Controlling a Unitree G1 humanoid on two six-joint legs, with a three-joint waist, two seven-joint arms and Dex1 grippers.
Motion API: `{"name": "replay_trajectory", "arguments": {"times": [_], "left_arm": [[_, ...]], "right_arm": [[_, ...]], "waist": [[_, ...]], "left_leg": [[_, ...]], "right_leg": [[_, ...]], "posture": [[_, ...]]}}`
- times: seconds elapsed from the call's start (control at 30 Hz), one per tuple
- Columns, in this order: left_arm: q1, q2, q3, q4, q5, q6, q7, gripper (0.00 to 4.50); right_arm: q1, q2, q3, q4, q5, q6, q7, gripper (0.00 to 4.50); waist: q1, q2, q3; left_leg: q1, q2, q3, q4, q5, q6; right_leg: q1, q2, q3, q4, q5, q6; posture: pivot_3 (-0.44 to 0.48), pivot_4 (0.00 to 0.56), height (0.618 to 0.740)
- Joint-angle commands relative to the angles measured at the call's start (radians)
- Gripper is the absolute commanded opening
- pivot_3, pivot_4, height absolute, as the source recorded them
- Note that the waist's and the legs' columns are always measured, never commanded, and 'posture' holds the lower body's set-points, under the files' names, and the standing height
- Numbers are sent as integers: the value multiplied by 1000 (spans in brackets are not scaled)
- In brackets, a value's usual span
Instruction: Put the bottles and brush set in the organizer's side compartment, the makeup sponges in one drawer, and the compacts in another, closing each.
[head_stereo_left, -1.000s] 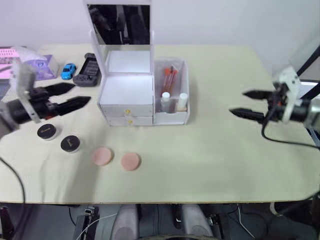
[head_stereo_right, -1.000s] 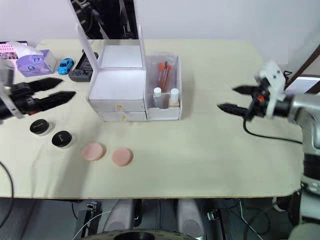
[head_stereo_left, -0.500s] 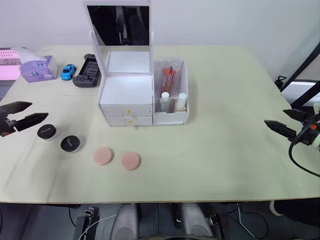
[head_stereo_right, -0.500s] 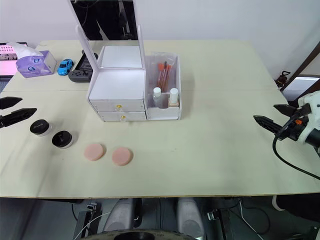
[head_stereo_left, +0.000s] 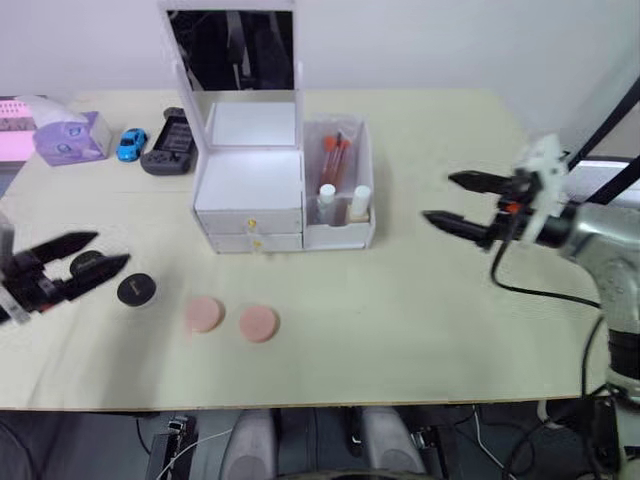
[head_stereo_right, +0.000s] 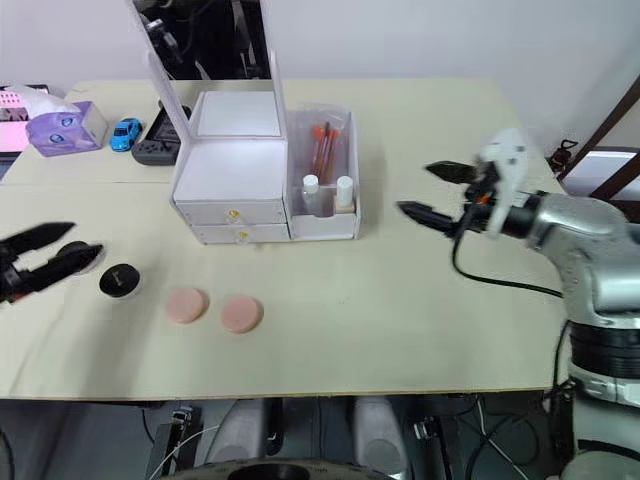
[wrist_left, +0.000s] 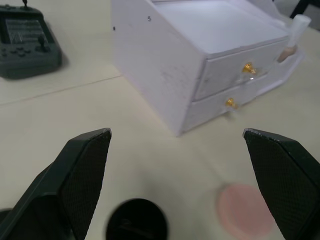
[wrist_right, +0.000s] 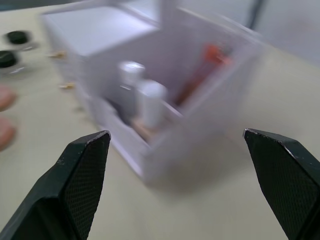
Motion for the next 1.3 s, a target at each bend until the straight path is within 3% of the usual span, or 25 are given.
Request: {"name": "replay_trajectory", "arguments": {"times": [0.03,0.13,0.27,0.43,0.6,0.8,1.07,1.17,1.3], "left_arm": [[90,-124,41,-299,-80,31,184,4447],[117,-293,-86,-487,-35,-5,383,4447],[108,-434,-277,-579,92,-61,540,4447],[16,-531,-513,-549,310,-144,697,4447],[-91,-621,-669,-424,454,-215,790,4447],[-149,-706,-793,-321,545,-261,847,4447],[-167,-734,-847,-259,611,-299,857,4447],[-184,-744,-847,-239,611,-311,857,3596],[-211,-756,-836,-213,616,-335,865,3596]], "right_arm": [[-134,23,61,-60,46,47,10,4500],[-234,30,119,-81,84,113,40,4500],[-317,12,170,-95,114,206,61,4500],[-365,16,185,-107,118,263,32,4500],[-343,-3,180,-156,123,306,-2,4500],[-345,-19,172,-180,115,321,-40,4500],[-348,-15,180,-185,126,341,-65,4500],[-347,-6,192,-183,114,329,-71,4500],[-345,-8,200,-187,104,320,-75,4500]], "waist": [[6,0,0],[19,-1,-1],[33,-5,-3],[36,-5,-3],[36,-4,-4],[35,-4,-4],[34,-4,-4],[34,-4,-4],[35,-4,-4]], "left_leg": [[0,0,0,1,0,0],[-1,-1,-1,4,0,0],[0,-1,-2,7,0,0],[-1,-1,-2,10,0,0],[-2,-2,-1,13,-1,1],[-3,-2,-2,13,-2,3],[-3,-1,-2,14,-2,4],[-3,-1,-2,14,-2,4],[-4,-1,-2,15,-2,4]], "right_leg": [[0,0,0,0,0,0],[2,0,0,0,0,0],[5,1,0,0,1,-1],[5,1,1,0,2,-3],[5,1,1,0,2,-3],[5,2,1,0,2,-3],[5,2,1,0,2,-3],[5,2,1,0,2,-3],[5,2,1,0,2,-3]], "posture": [[0,150,729],[0,150,729],[0,150,729],[0,150,729],[0,150,729],[0,150,729],[0,150,729],[0,150,729],[0,150,729]]}}
